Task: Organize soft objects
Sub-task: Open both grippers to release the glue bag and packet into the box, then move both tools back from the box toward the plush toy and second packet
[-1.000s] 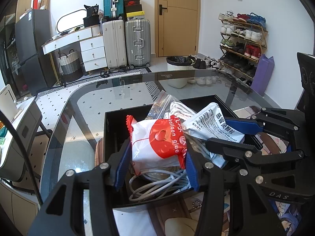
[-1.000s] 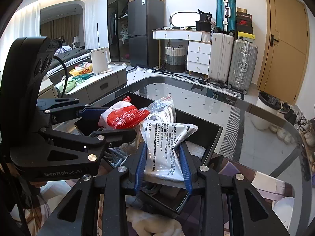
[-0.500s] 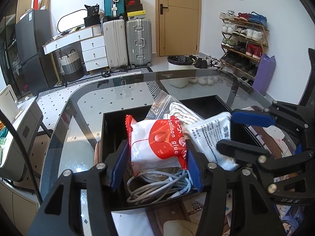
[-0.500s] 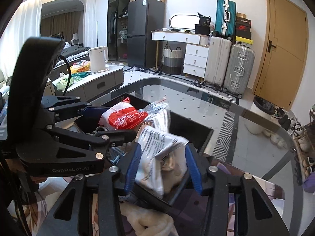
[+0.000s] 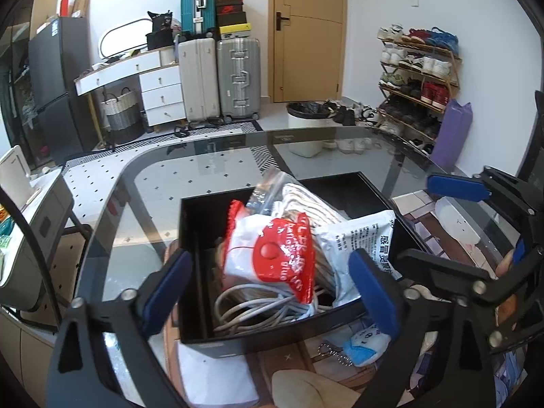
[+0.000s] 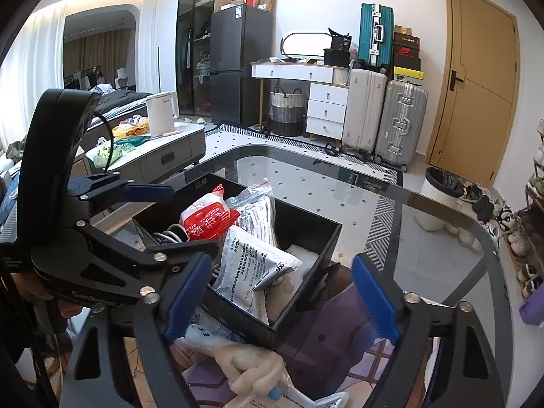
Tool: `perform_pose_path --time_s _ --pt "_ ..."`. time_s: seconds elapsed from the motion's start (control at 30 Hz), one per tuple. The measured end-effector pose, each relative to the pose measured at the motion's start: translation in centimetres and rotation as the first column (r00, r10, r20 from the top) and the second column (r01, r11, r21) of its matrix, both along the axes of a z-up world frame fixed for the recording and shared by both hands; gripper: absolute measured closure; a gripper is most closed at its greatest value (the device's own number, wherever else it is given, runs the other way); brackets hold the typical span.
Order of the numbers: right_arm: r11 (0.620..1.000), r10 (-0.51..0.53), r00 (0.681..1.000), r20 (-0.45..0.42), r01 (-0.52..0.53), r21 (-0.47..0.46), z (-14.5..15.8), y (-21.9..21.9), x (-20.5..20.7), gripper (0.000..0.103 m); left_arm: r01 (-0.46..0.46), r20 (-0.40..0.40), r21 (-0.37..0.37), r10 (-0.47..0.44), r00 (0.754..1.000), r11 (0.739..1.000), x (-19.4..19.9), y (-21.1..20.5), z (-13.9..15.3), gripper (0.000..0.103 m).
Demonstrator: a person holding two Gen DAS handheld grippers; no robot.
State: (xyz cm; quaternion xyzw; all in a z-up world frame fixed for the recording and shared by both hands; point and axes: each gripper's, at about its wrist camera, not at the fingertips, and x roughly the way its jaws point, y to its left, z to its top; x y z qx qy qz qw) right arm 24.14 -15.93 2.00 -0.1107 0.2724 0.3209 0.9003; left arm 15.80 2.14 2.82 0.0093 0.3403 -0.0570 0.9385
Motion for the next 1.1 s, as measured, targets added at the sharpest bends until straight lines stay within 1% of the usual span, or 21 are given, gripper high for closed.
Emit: perform_pose_path --time_s 0.1,0.13,0.17,0.4,0.7,1.1 --pt "1.000 -0.005 1.000 -0.005 0.005 0.023 0.3 -0.4 -0.4 0.005 -0.008 0.006 -0.013 0.008 1.000 1.000 -0.6 0.5 0.2 0.000" --pt "0.999 -0.007 1.000 -0.011 0.007 0.034 0.4 -0.5 -0.5 0.002 -0.010 0.008 -0.012 0.011 1.000 1.000 -0.8 0.5 0.4 0.000" --pt "0.999 -0.010 1.000 -0.016 0.011 0.044 0.5 -0.7 -0.6 0.001 -0.013 0.011 -0.007 0.013 1.000 1.000 -0.9 0.5 0.5 0.000" --pt "0.997 -0.029 0.999 -0.031 0.031 0.067 1.1 -1.5 -1.7 0.001 -0.028 0.027 -0.001 0.028 0.999 1.000 -2.6 0.5 1.0 0.000" --pt "0.996 -0.044 0.999 -0.027 0.046 0.076 2.1 -2.8 -3.7 0.001 -0.038 0.039 0.005 0.037 0.999 0.999 -4.8 0.1 1.6 0.000" --pt "0.997 -0.047 0.998 -0.042 0.050 0.061 1.5 -4.5 -6.7 0.001 -0.032 0.040 0.002 0.032 0.999 0.999 -7.0 -0.9 2.0 0.000"
